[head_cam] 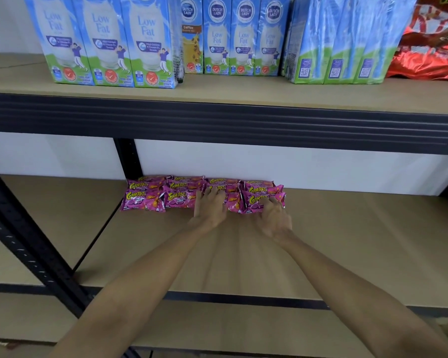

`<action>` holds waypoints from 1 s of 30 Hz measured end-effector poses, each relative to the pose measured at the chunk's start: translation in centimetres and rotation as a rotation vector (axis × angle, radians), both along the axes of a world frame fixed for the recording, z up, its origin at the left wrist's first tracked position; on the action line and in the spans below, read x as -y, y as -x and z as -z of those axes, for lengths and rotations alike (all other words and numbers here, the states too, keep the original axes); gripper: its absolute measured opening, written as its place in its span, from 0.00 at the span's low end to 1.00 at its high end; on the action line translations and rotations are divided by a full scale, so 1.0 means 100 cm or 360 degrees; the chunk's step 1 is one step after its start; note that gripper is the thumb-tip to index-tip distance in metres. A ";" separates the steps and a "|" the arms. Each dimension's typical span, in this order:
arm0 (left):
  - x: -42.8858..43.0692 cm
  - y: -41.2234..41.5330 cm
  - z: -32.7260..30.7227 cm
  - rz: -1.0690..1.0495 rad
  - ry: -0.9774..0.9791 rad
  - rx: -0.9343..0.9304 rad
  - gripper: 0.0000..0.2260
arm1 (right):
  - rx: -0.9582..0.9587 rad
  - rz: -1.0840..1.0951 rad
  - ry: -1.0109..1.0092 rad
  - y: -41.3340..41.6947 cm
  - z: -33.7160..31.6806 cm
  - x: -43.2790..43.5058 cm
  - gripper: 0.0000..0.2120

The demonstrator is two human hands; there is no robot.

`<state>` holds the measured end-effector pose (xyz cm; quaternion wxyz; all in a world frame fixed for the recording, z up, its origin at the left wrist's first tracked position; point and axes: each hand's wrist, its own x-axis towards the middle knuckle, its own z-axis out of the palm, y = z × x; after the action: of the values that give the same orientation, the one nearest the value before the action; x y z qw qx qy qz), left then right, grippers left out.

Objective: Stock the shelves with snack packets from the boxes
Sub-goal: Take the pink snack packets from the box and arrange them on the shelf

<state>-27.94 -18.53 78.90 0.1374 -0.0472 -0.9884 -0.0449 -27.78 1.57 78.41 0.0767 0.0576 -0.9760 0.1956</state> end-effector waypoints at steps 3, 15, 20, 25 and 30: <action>-0.008 -0.008 -0.001 -0.0008 -0.0049 -0.0043 0.13 | -0.0048 -0.0017 0.0052 -0.007 -0.005 -0.005 0.15; -0.089 -0.074 -0.006 -0.0035 -0.0353 -0.0006 0.08 | -0.0111 -0.0131 0.0234 -0.066 -0.011 -0.061 0.09; -0.135 -0.120 -0.001 -0.0132 -0.0449 0.0131 0.11 | -0.0024 -0.0323 0.0325 -0.097 0.000 -0.103 0.08; -0.173 -0.166 0.011 -0.0199 -0.0514 0.0285 0.14 | -0.0033 -0.0503 0.0413 -0.134 0.013 -0.139 0.09; -0.191 -0.219 0.037 -0.0044 -0.0568 0.0301 0.15 | 0.0016 -0.0624 0.0644 -0.183 0.039 -0.159 0.18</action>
<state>-6.02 0.52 75.17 0.0508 -0.0040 -0.9738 -0.2217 -9.53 17.45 74.50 0.0425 0.2277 -0.8877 0.3979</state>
